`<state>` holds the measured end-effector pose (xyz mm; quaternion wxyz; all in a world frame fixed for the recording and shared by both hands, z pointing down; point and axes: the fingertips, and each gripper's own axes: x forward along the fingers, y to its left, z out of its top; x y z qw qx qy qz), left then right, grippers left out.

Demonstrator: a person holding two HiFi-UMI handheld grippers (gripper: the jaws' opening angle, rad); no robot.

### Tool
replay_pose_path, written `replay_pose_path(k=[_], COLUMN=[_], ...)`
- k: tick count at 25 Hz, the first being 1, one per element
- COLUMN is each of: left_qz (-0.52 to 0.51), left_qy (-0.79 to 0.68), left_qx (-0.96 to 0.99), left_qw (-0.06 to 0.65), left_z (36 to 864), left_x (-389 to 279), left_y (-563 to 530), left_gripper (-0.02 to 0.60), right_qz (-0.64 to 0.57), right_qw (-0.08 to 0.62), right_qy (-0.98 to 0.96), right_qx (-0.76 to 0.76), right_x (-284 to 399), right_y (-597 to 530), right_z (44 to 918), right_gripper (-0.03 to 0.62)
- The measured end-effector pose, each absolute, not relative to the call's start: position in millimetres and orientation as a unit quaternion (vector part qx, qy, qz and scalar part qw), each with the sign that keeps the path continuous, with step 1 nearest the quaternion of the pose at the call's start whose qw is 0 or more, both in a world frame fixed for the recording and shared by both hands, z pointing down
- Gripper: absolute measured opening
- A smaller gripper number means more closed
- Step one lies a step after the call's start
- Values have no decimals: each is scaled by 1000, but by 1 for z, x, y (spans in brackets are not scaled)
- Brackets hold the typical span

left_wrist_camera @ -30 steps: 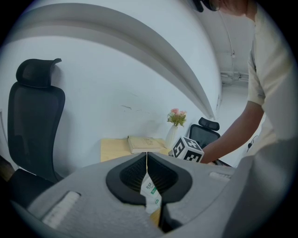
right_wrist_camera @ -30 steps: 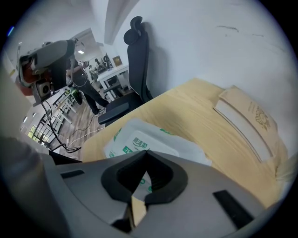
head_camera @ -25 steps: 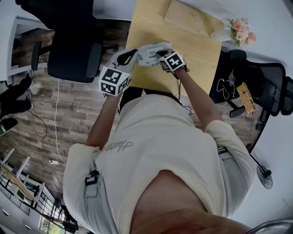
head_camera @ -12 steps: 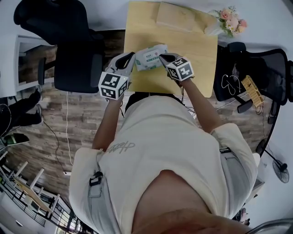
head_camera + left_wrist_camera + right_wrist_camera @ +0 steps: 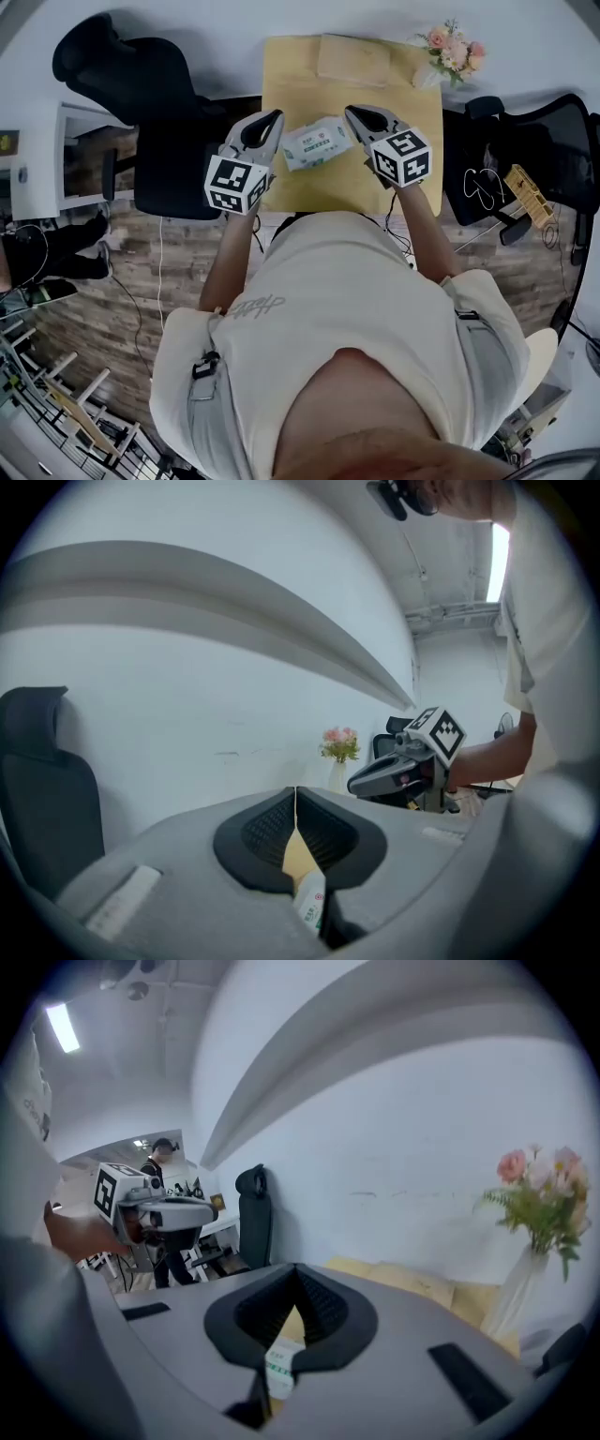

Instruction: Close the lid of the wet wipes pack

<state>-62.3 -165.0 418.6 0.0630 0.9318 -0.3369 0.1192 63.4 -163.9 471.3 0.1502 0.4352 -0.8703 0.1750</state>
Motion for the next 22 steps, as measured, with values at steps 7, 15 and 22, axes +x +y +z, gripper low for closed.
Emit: replay_pose_path(k=[7,15,22], left_qz=[95,67,52], left_qy=[-333,-335,-342], left_qx=[938,939,935], left_qw=[-2,-49,-82], left_z=[358,303,271], left_x=[-48,-36,-36], left_y=[-175,-187,-197], left_gripper=[17,17,17], right_qz=[81,22,-10], right_qw=[103,67,41], right_qy=[-880,-879,-878], right_qx=[458,472,478], right_x=[80,95,101], right_y=[-174,-181,-183], right_z=[381,325,291], right_gripper=[2,2,2])
